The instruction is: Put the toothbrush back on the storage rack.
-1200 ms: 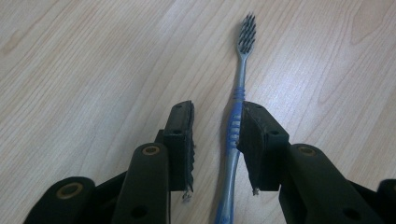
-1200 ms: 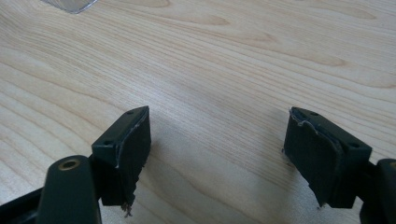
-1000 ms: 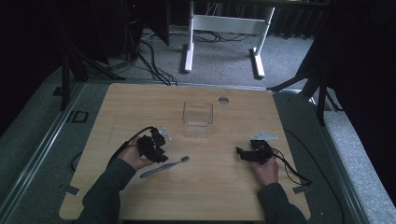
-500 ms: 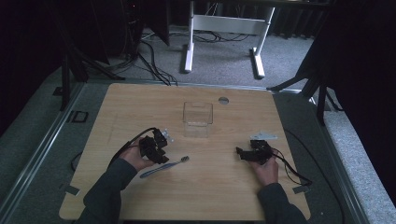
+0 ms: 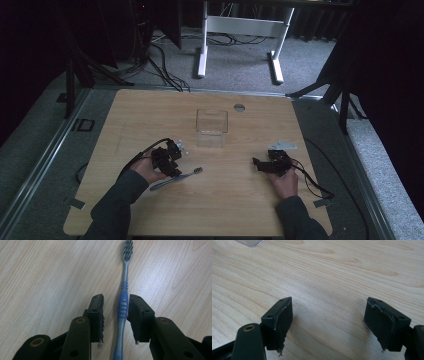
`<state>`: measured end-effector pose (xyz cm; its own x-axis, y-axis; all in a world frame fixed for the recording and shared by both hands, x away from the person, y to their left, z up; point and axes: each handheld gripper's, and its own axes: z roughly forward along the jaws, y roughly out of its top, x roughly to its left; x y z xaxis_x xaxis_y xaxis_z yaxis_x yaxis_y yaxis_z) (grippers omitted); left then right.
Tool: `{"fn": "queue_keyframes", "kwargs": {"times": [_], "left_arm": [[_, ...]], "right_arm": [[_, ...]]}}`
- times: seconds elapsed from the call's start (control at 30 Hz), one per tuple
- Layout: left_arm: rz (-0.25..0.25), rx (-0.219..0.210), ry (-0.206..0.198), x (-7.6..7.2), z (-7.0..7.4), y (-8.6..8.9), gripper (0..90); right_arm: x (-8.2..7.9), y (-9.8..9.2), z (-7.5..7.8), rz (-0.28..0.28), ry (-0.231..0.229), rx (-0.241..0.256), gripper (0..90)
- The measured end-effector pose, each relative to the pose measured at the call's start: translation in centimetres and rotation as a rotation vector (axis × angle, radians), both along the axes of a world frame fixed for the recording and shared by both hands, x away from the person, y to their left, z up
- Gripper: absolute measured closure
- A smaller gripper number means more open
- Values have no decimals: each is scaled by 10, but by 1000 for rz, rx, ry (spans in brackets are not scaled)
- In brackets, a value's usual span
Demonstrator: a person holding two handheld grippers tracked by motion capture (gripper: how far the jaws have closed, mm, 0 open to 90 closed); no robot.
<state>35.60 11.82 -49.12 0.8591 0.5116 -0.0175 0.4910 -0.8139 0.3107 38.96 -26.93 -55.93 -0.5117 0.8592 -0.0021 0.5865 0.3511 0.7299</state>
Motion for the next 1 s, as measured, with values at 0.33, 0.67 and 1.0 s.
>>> {"fn": "queue_keyframes", "kwargs": {"times": [0.33, 0.67, 1.0], "left_arm": [[-15, 30, 8, 1, -3, -4, 648], [-30, 52, 17, -1, -5, -8, 653], [-45, 80, 41, -1, -9, -14, 660]], "right_arm": [[0, 0, 0, 0, 0, 1, 227], [0, 0, 0, 1, 0, 0, 227], [0, 0, 0, 1, 0, 0, 227]]}}
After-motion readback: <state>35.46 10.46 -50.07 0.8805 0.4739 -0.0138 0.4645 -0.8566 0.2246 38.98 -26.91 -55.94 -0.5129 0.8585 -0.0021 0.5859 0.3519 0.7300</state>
